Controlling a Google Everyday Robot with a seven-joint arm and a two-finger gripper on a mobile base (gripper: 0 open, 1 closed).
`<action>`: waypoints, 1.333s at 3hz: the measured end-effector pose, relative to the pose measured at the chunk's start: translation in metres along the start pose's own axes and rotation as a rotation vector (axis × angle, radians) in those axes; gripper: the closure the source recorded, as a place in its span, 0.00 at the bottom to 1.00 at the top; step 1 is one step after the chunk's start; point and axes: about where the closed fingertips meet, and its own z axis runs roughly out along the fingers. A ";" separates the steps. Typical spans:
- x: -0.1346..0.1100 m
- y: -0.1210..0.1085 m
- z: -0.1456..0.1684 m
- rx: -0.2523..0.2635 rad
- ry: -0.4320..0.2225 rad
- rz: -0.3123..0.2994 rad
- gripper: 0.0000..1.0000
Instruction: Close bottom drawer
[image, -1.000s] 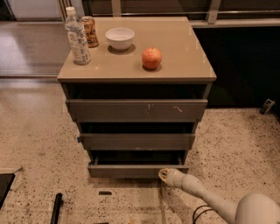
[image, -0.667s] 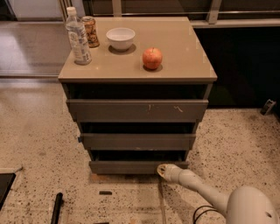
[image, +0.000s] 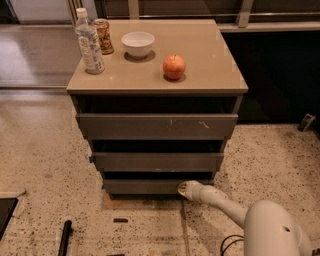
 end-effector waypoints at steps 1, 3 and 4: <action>0.000 0.003 -0.003 -0.007 0.003 0.001 1.00; -0.003 0.080 -0.086 -0.248 0.076 0.096 0.98; -0.008 0.103 -0.086 -0.284 0.070 0.092 0.75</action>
Offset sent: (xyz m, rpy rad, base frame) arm -0.1233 -0.0095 0.0170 -0.0707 0.3322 0.0705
